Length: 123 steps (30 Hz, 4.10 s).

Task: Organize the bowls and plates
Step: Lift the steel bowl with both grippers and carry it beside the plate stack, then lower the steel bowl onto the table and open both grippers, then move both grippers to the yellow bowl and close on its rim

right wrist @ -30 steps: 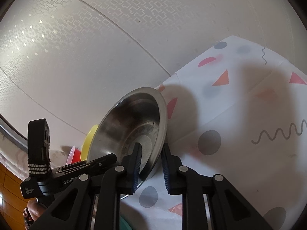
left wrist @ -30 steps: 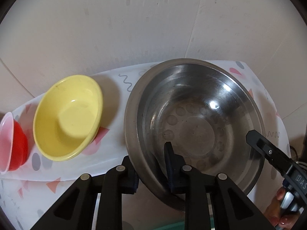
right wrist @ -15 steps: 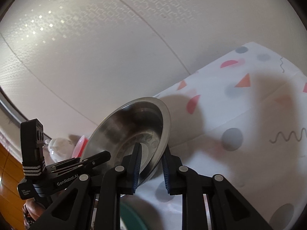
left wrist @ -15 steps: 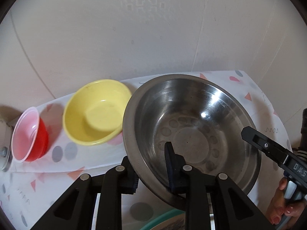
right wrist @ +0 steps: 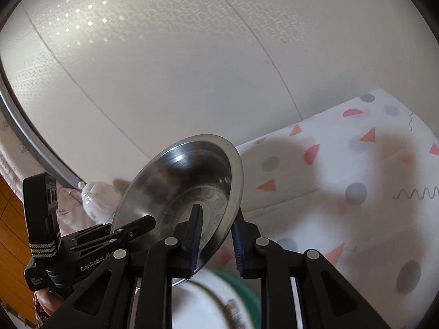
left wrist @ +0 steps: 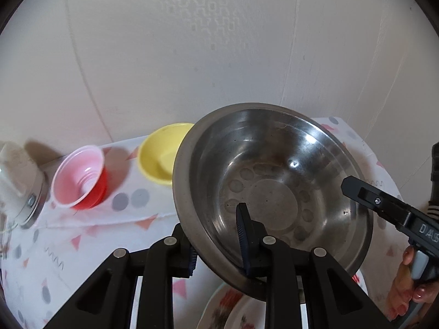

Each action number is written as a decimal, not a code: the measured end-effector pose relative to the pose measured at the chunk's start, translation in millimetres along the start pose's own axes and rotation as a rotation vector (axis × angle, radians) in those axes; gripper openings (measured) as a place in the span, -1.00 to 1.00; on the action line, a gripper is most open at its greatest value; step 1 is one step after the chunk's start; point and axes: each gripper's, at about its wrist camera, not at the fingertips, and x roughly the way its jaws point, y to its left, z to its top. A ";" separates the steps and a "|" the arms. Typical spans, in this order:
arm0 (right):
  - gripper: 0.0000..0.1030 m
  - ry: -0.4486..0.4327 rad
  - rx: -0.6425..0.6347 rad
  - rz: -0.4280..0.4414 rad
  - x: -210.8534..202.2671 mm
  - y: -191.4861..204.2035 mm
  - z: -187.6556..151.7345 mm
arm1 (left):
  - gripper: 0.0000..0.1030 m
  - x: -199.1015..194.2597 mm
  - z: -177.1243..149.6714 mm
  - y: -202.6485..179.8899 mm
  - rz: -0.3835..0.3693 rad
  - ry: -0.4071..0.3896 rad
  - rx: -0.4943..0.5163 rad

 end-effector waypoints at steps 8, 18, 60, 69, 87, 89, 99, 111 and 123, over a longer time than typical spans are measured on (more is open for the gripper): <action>-0.60 0.022 -0.035 0.021 -7.3 40.4 -21.4 | -0.50 -41.2 -36.3 29.2 0.011 -0.034 -0.058; -0.60 0.070 -0.085 0.052 6.6 91.2 -47.7 | -0.50 -69.6 -73.8 81.3 0.031 -0.039 -0.140; -0.58 0.294 -0.153 0.074 76.2 160.5 -128.0 | -0.50 -86.5 -174.9 169.1 0.082 0.040 -0.346; -0.57 0.293 -0.164 0.058 76.2 163.0 -131.6 | -0.49 -77.8 -179.1 172.6 0.086 0.060 -0.350; -0.45 0.264 -0.125 0.034 48.7 156.0 -125.5 | 0.21 -90.1 -188.6 177.5 0.127 0.003 -0.365; -0.45 0.251 -0.122 0.033 42.4 154.4 -123.2 | 0.24 -91.1 -189.6 178.1 0.129 0.004 -0.374; -0.45 0.210 -0.158 0.003 19.0 151.1 -109.3 | 0.70 -108.4 -187.2 182.5 0.147 -0.031 -0.394; -0.36 0.181 -0.127 -0.124 9.8 119.4 -53.7 | 0.82 -126.4 -144.3 184.9 0.144 -0.027 -0.333; -0.34 0.238 -0.009 -0.192 74.1 80.2 25.8 | 0.83 -115.5 -64.7 188.4 0.060 -0.017 -0.295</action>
